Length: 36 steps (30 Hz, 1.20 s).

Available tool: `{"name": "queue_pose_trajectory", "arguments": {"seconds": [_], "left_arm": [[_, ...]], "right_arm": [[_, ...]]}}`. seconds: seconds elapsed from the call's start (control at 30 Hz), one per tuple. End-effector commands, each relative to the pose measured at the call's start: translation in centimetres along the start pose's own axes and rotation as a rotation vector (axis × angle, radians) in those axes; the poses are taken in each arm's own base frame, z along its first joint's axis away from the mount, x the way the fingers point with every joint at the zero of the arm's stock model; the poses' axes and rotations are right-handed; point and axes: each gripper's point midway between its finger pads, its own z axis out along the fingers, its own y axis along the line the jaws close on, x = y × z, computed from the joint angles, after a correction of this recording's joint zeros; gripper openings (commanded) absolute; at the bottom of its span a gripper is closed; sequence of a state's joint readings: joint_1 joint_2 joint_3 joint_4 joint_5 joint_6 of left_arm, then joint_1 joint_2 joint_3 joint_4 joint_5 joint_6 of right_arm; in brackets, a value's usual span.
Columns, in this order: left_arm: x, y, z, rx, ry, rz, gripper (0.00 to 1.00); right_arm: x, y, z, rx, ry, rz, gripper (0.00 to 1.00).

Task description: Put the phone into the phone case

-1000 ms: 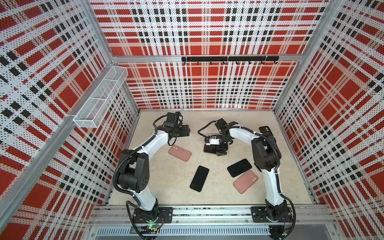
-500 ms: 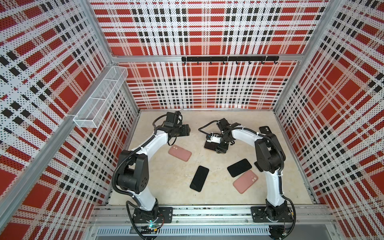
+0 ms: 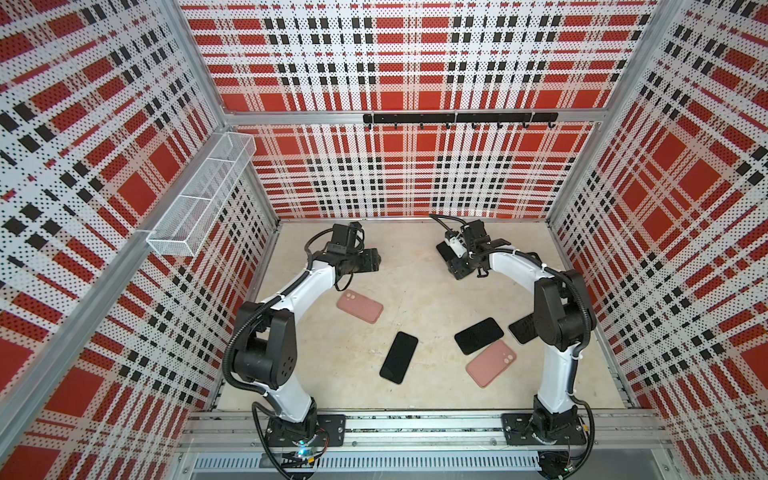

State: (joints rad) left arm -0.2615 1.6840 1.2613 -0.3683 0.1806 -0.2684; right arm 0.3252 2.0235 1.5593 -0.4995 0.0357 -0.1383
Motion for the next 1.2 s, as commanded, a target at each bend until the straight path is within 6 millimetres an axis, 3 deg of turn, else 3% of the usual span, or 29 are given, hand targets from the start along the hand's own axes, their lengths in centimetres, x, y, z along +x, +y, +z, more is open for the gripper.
{"name": "queue_pose_trajectory", "arguments": {"seconds": [0.0, 0.2, 0.43, 0.6, 0.73, 0.8, 0.9, 1.03, 1.17], "left_arm": [[0.6, -0.4, 0.0, 0.019, 0.011, 0.007, 0.69], [0.6, -0.5, -0.1, 0.019, 0.009, 0.008, 0.68], [0.8, -0.7, 0.2, 0.025, 0.017, 0.012, 0.67], [1.2, -0.6, 0.6, 0.015, 0.028, 0.016, 0.67], [1.5, -0.6, 0.8, 0.007, 0.035, 0.023, 0.67], [1.6, -0.6, 1.0, 0.005, 0.038, 0.023, 0.67], [1.8, -0.7, 1.2, 0.007, 0.045, 0.033, 0.67], [2.1, -1.3, 1.2, -0.010, 0.042, 0.081, 0.67], [3.4, -4.2, 1.3, 0.007, 0.069, 0.172, 0.67]], "right_arm": [[-2.9, -3.3, 1.2, 0.121, -0.091, 0.257, 0.69], [-2.4, -6.0, 4.2, 0.156, -0.066, 0.406, 0.69], [-2.0, -6.6, 6.5, 0.155, -0.038, 0.428, 0.72], [-1.5, -6.3, 7.2, 0.138, -0.018, 0.426, 0.81], [-1.2, -6.0, 6.8, 0.119, -0.008, 0.424, 0.94], [-1.3, -6.0, 6.2, 0.115, -0.010, 0.421, 0.99], [-2.2, -6.2, 3.7, 0.118, -0.038, 0.412, 1.00], [-2.8, -6.5, -2.6, 0.139, -0.125, 0.420, 1.00], [-0.3, -5.8, -8.5, 0.137, -0.168, 0.496, 1.00]]}}
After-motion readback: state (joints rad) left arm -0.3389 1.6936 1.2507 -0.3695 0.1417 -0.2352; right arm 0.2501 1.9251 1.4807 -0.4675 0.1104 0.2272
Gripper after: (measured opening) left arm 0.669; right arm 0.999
